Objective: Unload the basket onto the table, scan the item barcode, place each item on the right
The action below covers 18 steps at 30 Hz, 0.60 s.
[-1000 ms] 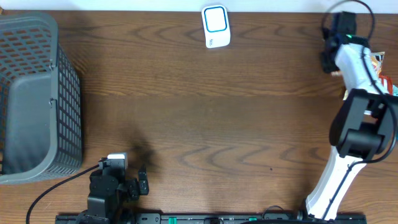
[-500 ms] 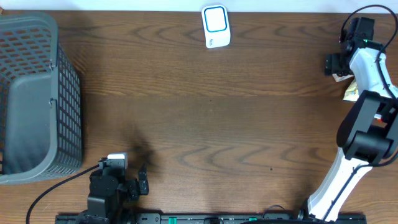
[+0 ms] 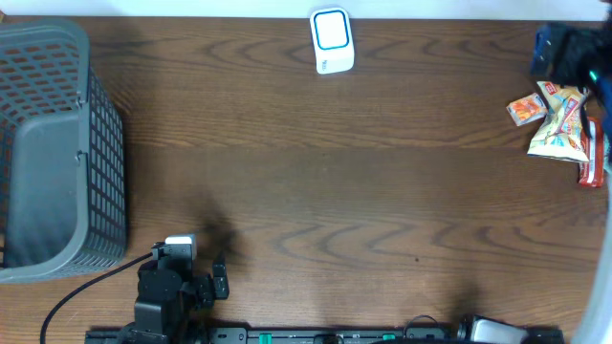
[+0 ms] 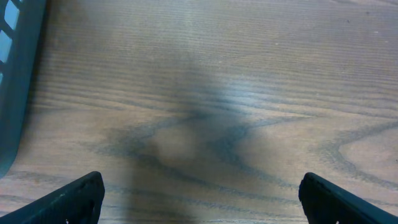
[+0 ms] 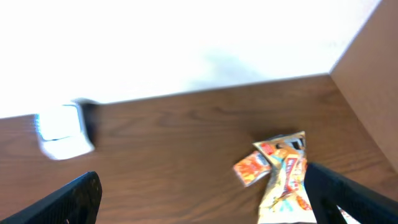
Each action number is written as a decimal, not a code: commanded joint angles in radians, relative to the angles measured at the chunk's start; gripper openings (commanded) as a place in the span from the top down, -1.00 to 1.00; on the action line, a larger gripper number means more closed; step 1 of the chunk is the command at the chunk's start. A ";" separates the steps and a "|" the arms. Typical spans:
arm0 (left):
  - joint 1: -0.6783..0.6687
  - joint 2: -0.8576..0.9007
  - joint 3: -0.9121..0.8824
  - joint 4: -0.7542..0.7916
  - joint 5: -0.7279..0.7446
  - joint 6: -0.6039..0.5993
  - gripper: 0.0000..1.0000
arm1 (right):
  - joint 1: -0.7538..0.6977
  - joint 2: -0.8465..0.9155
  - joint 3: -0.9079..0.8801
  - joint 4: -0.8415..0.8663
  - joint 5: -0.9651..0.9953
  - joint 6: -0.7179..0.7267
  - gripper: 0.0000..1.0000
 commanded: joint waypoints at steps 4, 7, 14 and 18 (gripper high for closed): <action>-0.003 -0.001 0.001 -0.006 -0.008 -0.002 -0.99 | 0.009 -0.283 0.003 -0.146 -0.075 0.039 -0.99; -0.003 -0.001 0.001 -0.006 -0.008 -0.001 -0.99 | 0.009 -0.417 0.003 -0.202 -0.076 0.039 -0.99; -0.003 -0.001 0.001 -0.006 -0.008 -0.001 -0.99 | 0.009 -0.690 0.003 -0.276 -0.076 0.039 -0.99; -0.003 -0.001 0.001 -0.006 -0.008 -0.002 -0.99 | 0.009 -0.823 0.003 -0.320 -0.076 0.039 -0.98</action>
